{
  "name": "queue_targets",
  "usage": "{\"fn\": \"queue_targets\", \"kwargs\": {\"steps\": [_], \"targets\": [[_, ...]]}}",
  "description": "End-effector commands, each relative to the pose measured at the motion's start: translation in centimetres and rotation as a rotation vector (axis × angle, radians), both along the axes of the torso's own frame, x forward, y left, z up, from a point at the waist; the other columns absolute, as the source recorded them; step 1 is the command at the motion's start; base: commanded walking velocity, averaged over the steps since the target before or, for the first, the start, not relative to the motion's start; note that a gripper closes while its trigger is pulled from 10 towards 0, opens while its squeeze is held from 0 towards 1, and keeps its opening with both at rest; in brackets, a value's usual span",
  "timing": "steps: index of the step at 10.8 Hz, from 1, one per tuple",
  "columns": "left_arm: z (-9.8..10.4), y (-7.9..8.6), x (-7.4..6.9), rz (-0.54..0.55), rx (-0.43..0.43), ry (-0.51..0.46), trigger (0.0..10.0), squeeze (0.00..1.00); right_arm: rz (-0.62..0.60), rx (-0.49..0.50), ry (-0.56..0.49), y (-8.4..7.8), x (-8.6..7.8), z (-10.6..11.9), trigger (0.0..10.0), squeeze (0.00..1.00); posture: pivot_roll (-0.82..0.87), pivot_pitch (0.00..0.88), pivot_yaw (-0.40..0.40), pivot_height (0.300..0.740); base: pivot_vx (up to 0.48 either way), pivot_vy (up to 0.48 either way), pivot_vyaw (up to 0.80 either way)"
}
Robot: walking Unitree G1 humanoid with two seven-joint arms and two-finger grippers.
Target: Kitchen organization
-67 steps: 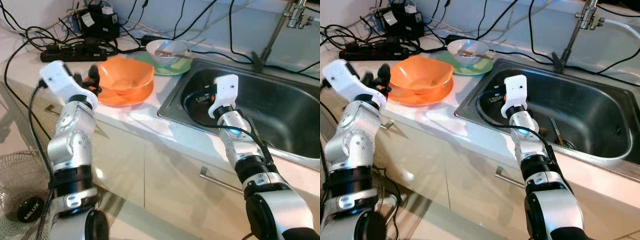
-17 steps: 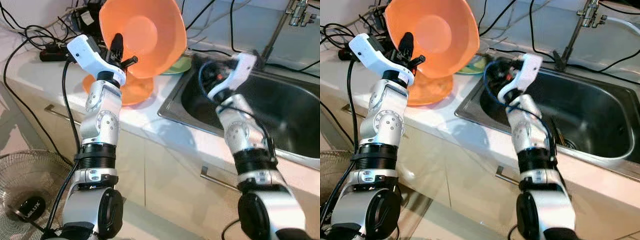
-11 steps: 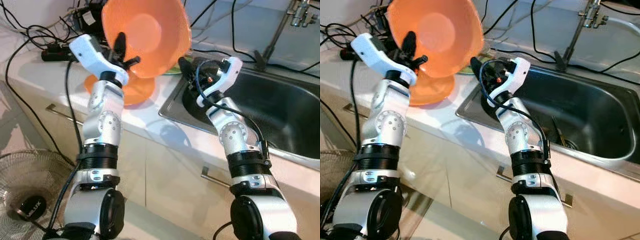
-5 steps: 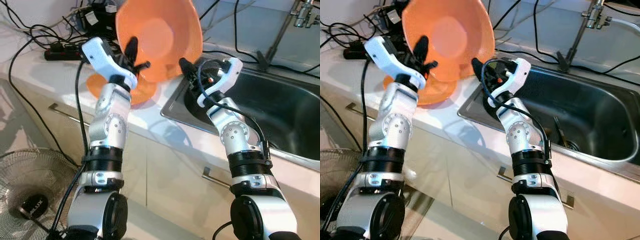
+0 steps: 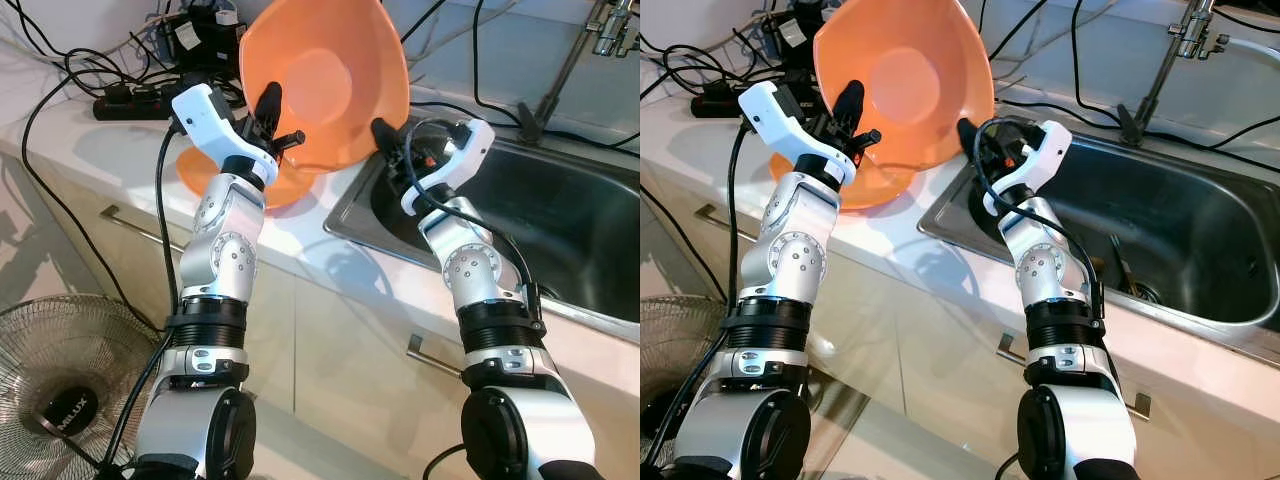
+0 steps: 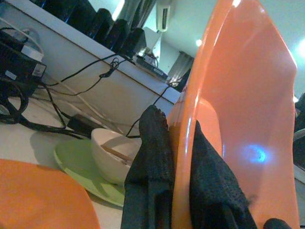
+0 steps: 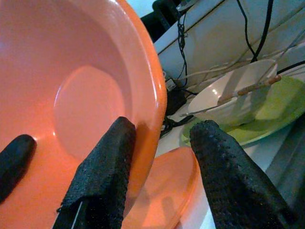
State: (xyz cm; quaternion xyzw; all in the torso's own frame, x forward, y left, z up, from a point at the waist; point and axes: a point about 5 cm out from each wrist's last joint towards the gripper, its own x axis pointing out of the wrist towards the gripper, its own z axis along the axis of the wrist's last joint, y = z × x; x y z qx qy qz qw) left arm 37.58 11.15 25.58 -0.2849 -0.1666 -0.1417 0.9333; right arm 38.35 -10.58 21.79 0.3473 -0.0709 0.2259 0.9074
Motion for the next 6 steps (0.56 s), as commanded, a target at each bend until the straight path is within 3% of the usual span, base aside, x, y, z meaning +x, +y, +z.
{"fn": "queue_targets", "kwargs": {"steps": [1, 6], "targets": [[0.66, -0.30, -0.37, -0.015, 0.006, -0.038, 10.0, 0.00, -0.012, 0.009, -0.010, -0.22, 0.19, 0.41, 0.0, 0.00, 0.19, 0.008, -0.025, 0.725, 0.000, 0.000, 0.00], [0.41, -0.47, -0.35, -0.035, 0.021, -0.026, 10.0, 0.00, 0.049, 0.034, -0.022, 0.56, -0.01, 0.52, 0.0, 0.00, 0.19, 0.010, -0.027, 0.725, 0.000, 0.000, 0.00]]}}
